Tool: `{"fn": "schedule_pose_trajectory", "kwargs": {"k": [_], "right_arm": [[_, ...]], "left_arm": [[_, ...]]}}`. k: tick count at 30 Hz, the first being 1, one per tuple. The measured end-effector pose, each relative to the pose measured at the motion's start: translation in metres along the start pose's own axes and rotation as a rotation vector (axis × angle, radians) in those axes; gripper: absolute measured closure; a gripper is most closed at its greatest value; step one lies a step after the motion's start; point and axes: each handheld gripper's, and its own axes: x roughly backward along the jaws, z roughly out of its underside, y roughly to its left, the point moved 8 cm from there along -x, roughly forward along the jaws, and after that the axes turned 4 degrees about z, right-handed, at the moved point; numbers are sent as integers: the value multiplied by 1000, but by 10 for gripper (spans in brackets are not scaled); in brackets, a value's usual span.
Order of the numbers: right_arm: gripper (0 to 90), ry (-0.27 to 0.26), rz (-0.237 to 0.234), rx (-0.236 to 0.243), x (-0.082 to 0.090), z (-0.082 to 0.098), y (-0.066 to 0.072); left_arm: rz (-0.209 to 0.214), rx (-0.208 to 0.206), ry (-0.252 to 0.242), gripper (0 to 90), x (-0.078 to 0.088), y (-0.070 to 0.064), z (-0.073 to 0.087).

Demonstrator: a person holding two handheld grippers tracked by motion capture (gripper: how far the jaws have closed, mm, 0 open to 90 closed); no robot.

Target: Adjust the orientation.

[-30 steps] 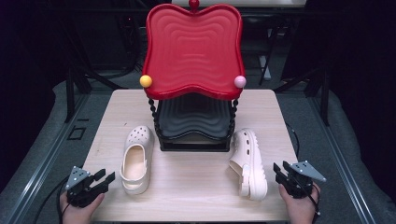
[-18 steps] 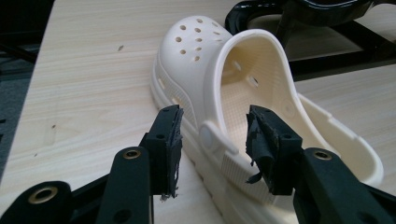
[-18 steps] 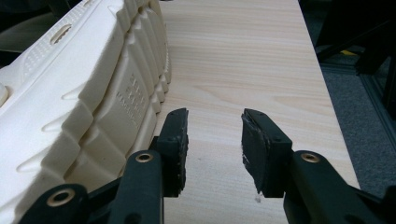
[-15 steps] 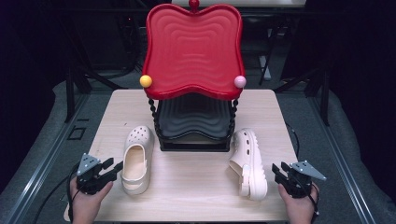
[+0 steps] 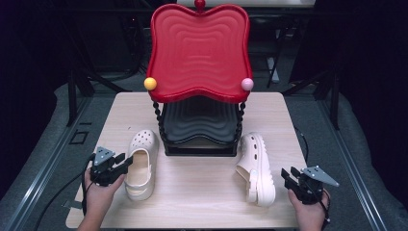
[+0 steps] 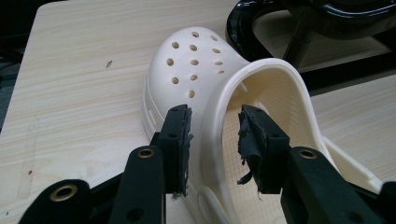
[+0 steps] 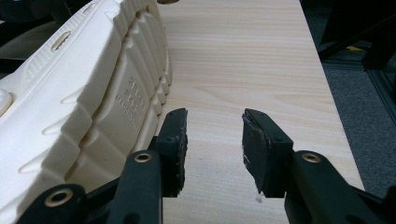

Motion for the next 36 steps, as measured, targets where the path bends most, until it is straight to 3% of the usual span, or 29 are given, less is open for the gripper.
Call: {"fn": "schedule_pose_trajectory", "kwargs": {"k": [5, 10, 13, 18, 28, 36], "right_arm": [[601, 6, -9, -19, -1, 1, -1], [598, 6, -10, -27, -1, 2, -1], [598, 10, -15, -32, -2, 3, -1], [599, 16, -17, -36, -3, 4, -1], [598, 16, -22, -42, -4, 5, 0], [598, 13, -19, -63, -3, 4, -3]], "left_arm": [[-3, -17, 21, 650, -10, -1, 1], [-38, -18, 33, 705, -16, 4, 3], [-42, -25, 19, 717, -16, 5, 4], [-76, -49, 4, 770, -14, 5, 5], [-106, -78, 22, 809, -9, 2, 6], [-102, -63, 28, 821, 2, 0, 10]]}}
